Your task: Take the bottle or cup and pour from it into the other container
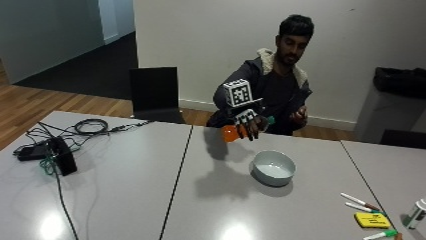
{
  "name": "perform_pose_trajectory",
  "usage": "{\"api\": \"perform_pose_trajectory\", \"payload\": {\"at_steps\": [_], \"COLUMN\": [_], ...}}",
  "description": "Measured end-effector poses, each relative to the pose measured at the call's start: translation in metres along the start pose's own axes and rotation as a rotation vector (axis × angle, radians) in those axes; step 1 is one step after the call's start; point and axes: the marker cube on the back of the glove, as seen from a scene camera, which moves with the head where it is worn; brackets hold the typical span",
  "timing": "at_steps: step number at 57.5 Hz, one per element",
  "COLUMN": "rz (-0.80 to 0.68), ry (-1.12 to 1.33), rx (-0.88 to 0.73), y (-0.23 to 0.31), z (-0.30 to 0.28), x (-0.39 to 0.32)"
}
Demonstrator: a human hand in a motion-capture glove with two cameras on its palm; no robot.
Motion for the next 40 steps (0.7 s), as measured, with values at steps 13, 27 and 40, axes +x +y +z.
{"api": "perform_pose_trajectory", "payload": {"at_steps": [13,27,40], "rz": [-0.144,-0.223,-0.316], "ry": [0.297,0.658,0.999], "rx": [-0.126,-0.212,-0.289], "y": [-0.034,-0.044,-0.048], "z": [0.024,0.044,0.067], "x": [-0.043,-0.07,-0.085]}}
